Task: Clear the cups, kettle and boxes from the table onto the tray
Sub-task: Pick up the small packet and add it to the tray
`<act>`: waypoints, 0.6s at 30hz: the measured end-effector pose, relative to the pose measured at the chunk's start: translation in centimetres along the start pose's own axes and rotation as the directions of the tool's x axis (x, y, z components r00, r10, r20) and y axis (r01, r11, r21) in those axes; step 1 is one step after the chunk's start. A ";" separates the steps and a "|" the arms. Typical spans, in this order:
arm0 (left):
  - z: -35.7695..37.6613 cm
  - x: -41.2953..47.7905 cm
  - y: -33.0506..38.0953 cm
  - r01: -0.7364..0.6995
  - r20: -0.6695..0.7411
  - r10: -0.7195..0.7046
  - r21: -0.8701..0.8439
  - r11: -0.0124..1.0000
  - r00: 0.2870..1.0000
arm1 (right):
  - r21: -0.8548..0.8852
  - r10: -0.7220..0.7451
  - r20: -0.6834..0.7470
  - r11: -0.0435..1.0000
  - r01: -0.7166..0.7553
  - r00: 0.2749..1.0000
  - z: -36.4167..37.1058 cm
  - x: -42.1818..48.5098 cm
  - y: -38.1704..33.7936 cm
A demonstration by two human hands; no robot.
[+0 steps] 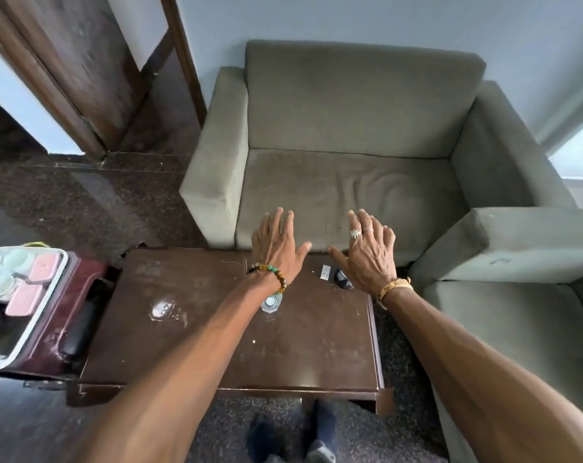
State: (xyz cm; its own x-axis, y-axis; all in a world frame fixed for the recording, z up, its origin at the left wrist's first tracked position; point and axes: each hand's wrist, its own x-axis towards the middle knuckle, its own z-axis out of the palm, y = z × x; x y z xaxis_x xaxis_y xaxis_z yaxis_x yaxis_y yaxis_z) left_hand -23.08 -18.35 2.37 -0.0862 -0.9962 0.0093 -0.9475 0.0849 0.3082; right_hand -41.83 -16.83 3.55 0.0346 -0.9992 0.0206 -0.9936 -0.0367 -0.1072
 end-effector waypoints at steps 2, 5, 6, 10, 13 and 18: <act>2.3 -0.1 -0.8 0.049 0.042 -0.047 -0.031 0.998 0.998 | 0.027 -0.017 0.063 1.000 0.015 0.998 2.4 0.8 -0.2; 5.8 -0.3 -1.9 0.117 0.103 -0.109 -0.070 0.991 0.989 | 0.047 -0.049 0.147 0.998 0.043 0.988 5.8 1.5 -0.2; 7.0 0.0 -2.1 0.133 0.121 -0.123 -0.084 0.988 0.985 | 0.054 -0.057 0.172 0.997 0.049 0.983 6.9 1.9 -0.1; 11.4 1.4 -2.2 0.219 0.176 -0.182 -0.224 0.950 0.967 | 0.098 -0.046 0.252 0.995 0.021 0.967 10.6 3.4 0.8; 15.1 3.3 -1.9 0.333 0.273 -0.245 -0.350 0.876 0.930 | 0.152 -0.017 0.322 0.988 -0.034 0.947 13.5 4.8 1.9; 21.7 6.6 -1.4 0.612 0.520 -0.361 -0.471 0.635 0.774 | 0.325 -0.004 0.442 0.933 -0.156 0.897 19.3 7.4 3.2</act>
State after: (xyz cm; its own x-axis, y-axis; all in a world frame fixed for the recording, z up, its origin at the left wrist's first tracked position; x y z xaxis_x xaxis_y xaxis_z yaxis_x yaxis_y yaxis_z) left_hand -29.02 -24.69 -18.66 0.1151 -0.7926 -0.5987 -0.5095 -0.5645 0.6494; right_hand -42.68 -24.67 -15.86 0.0832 -0.9036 -0.4203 -0.8971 0.1157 -0.4265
